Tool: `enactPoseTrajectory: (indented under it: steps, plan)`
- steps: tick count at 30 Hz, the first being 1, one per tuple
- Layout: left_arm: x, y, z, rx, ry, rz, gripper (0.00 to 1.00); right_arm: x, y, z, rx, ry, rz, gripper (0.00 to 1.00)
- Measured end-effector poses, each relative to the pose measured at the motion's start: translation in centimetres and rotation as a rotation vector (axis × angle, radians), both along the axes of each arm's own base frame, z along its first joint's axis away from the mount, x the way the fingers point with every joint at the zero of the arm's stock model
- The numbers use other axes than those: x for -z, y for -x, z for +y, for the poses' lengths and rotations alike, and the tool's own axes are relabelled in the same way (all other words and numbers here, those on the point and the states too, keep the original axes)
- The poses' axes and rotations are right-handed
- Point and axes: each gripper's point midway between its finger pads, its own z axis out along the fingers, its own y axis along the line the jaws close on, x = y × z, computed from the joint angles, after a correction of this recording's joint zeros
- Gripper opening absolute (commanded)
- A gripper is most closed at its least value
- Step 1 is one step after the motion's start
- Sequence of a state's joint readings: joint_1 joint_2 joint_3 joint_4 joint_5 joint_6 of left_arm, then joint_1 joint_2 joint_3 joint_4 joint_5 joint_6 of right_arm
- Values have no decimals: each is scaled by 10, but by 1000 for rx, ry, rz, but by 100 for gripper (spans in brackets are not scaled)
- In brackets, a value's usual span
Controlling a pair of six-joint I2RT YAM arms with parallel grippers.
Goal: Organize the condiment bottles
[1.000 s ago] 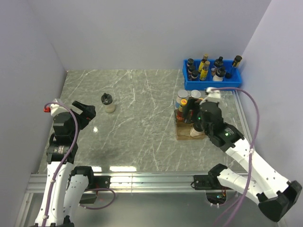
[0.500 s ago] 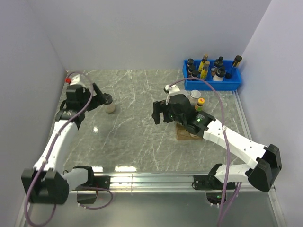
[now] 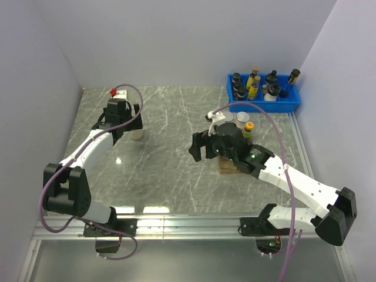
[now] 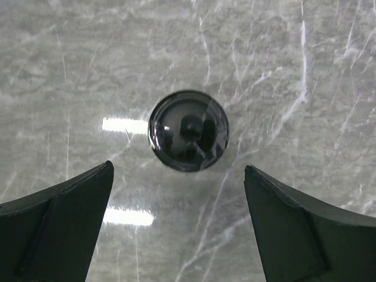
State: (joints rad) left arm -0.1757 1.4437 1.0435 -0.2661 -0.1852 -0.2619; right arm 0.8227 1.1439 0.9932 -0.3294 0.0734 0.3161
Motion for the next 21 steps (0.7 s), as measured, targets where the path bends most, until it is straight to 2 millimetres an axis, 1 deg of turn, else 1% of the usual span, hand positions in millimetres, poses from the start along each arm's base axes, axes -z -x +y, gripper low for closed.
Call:
enactPoseTrajectory:
  steps: [4, 6, 8, 10, 13, 15, 18, 21]
  plan:
    - [-4, -11, -2, 30, -22, -48, 99, 7, 3, 0, -13, 5, 15, 96]
    - [-5, -18, -3, 43, -31, -70, 99, 7, 3, 0, -14, 4, 14, 96]
    - [0, -23, -4, 55, -40, -73, 99, 6, 3, 1, -14, -1, 11, 96]
    - [9, -26, -5, 69, -46, -56, 98, 4, 4, 0, -14, -5, 8, 96]
    - [26, -27, -8, 91, -50, -16, 97, 0, 4, 0, -15, -15, 0, 96]
    - [32, -28, -11, 108, -49, -3, 97, -1, 5, 0, -16, -20, -4, 96]
    - [33, -31, -13, 125, -53, -15, 95, 1, 6, -1, -14, -20, -3, 96]
    - [29, -37, -15, 133, -56, -45, 87, 6, 8, -3, -14, -14, 5, 96]
